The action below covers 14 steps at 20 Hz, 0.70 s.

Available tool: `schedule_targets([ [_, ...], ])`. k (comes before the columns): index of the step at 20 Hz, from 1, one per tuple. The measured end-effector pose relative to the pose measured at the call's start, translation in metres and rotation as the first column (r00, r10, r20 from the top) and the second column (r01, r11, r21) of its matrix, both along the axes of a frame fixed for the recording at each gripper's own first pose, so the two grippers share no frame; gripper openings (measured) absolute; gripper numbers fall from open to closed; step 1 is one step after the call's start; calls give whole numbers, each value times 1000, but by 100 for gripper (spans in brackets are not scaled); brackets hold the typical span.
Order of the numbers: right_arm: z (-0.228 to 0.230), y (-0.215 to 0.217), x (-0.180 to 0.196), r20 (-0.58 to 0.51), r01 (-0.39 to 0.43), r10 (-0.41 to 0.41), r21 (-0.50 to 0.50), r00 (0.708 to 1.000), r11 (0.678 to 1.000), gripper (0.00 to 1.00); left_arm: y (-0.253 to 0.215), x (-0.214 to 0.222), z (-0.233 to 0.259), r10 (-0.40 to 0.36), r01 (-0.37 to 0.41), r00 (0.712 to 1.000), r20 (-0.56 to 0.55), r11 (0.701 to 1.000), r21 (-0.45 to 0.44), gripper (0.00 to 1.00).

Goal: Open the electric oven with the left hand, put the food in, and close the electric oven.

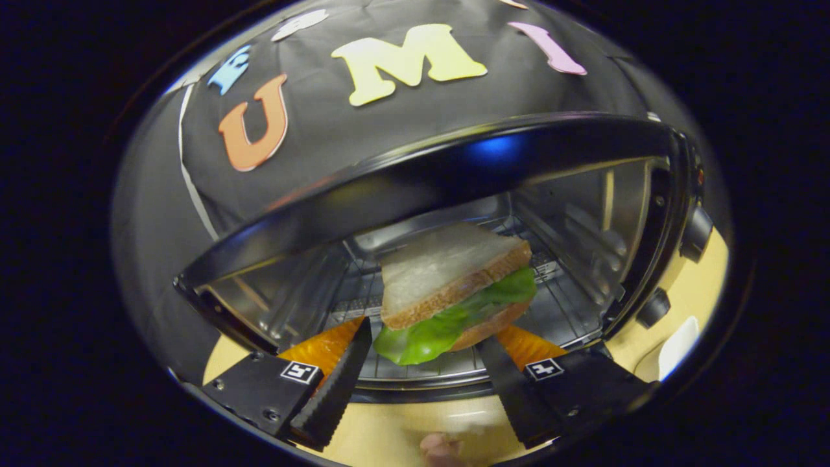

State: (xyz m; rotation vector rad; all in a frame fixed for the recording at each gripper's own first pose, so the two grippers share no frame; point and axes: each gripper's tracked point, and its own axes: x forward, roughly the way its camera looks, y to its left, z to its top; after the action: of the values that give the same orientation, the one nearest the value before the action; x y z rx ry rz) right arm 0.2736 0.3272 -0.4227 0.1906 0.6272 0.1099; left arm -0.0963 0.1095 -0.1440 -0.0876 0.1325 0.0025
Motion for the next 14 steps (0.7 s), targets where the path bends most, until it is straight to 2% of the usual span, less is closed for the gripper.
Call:
schedule_targets([
  [1, -1, 0, -2, -8, -21, 20, -50, 1000, 999, 94, 1, -1, -2, 3, -3, 1000, -6, 1000, -5, 92],
  [3, -2, 0, -7, -36, -46, 42, -112, 998, 993, 95, 4, -4, -3, 10, -10, 1000, -12, 1000, -14, 92],
  [4, 0, 0, -8, -51, -61, 55, -124, 997, 990, 100, 6, -5, -3, 13, -13, 1000, -11, 1000, -15, 92],
  [5, 3, 0, -10, -58, -74, 67, -140, 996, 987, 95, 6, -4, -4, 16, -16, 1000, -11, 1000, -16, 92],
  [8, 15, -4, -15, -69, -96, 86, -167, 994, 981, 95, 7, -8, -6, 14, -14, 1000, -16, 999, -29, 92],
  [9, 16, -3, -23, -105, -113, 97, -153, 990, 982, 95, 7, -7, -7, 14, -14, 1000, -17, 999, -31, 92],
  [12, 18, 12, -45, -213, -148, 142, -13, 967, 989, 96, 6, -8, -14, 21, -22, 999, -40, 999, -34, 92],
  [14, 26, 5, -48, -199, -146, 144, 5, 969, 989, 96, 1, -7, -17, 9, -10, 999, -46, 999, -40, 92],
])
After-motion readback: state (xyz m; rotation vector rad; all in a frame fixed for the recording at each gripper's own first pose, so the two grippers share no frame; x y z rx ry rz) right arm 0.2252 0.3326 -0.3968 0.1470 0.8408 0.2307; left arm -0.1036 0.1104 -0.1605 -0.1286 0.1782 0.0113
